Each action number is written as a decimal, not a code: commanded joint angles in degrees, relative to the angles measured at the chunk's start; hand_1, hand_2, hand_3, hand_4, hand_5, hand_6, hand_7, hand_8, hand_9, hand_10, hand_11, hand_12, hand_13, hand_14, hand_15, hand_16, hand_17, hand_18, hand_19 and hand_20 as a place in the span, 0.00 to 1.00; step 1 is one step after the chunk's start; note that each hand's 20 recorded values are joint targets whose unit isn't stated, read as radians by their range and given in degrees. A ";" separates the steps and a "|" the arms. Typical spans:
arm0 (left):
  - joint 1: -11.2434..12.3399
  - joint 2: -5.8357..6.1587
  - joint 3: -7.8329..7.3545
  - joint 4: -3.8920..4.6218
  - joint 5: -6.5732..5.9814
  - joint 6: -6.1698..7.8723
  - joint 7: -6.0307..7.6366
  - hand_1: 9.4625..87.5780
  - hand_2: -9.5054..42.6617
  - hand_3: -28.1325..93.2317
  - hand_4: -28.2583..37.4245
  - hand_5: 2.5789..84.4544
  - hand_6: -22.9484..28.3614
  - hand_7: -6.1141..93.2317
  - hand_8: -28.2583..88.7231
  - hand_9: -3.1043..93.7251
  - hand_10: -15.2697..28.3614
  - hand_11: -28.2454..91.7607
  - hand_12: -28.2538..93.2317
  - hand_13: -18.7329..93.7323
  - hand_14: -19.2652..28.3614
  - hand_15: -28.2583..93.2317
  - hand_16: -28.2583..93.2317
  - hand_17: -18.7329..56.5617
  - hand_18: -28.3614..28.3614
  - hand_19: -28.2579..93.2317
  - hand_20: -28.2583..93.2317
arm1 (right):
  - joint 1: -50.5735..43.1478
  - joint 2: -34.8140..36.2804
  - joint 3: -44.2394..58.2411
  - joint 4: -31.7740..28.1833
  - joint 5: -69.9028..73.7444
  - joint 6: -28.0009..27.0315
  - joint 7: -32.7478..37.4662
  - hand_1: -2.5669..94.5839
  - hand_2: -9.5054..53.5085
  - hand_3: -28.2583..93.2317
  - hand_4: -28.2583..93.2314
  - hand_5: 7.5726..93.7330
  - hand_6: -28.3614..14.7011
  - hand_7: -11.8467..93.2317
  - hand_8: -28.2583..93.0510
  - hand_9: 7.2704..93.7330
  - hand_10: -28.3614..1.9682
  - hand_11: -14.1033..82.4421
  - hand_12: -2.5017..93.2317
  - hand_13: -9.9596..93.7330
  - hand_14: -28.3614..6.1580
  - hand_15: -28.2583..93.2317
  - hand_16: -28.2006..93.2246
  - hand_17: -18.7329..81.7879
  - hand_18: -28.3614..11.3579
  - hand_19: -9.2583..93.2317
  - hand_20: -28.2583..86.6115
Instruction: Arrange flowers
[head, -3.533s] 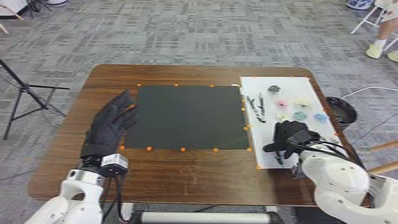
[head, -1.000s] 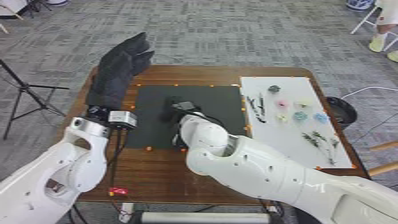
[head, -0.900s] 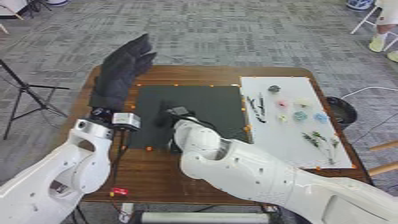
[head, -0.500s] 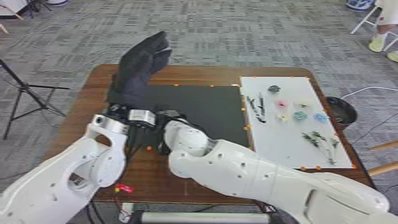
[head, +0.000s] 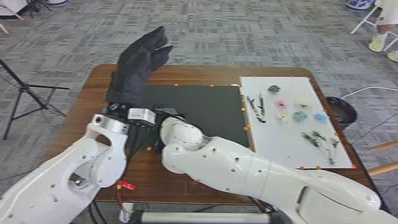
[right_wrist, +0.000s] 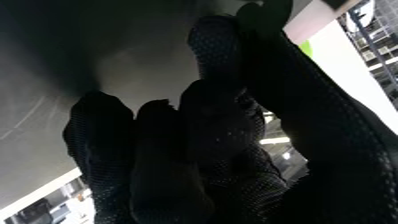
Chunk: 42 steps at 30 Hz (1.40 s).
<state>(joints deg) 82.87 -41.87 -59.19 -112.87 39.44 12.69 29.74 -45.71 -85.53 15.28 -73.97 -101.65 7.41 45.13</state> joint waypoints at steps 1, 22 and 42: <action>1.31 0.05 -1.02 -0.64 0.14 -0.33 0.32 0.24 0.15 0.77 0.07 0.35 0.50 0.22 0.18 0.28 0.62 0.40 0.39 0.34 0.69 0.45 0.28 0.12 0.84 0.55 0.33 | -1.53 -0.91 0.83 -1.81 1.57 -2.63 0.06 0.34 0.10 0.91 0.11 0.81 0.68 0.52 0.40 0.92 0.70 0.78 0.61 0.91 0.62 0.92 0.61 0.75 0.21 1.00 0.87; 3.23 -1.53 -3.10 -0.10 0.44 -2.55 -0.10 0.24 0.15 0.77 0.07 0.35 0.50 0.22 0.18 0.28 0.61 0.40 0.39 0.34 0.69 0.44 0.29 0.12 0.84 0.54 0.33 | 0.99 9.63 -2.45 -12.47 -11.96 1.98 -1.06 0.29 0.16 0.92 0.11 0.66 0.55 0.42 0.21 0.76 0.54 0.79 0.59 0.83 0.56 0.93 0.61 0.66 0.19 1.00 0.85; 23.29 -3.22 -15.45 -4.14 1.27 -1.53 -6.90 0.24 0.15 0.77 0.07 0.35 0.50 0.22 0.18 0.28 0.61 0.40 0.39 0.34 0.69 0.45 0.29 0.12 0.84 0.55 0.33 | -30.49 59.38 36.53 -41.82 -14.27 -3.25 -0.70 0.34 0.00 0.72 0.00 0.52 0.48 0.45 0.16 0.58 0.42 0.67 0.41 0.66 0.44 0.92 0.56 0.52 0.17 1.00 0.75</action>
<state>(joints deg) 99.17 -45.32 -73.14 -116.16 40.22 10.48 24.29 -58.38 -49.05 35.26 -113.77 -111.18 4.77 38.59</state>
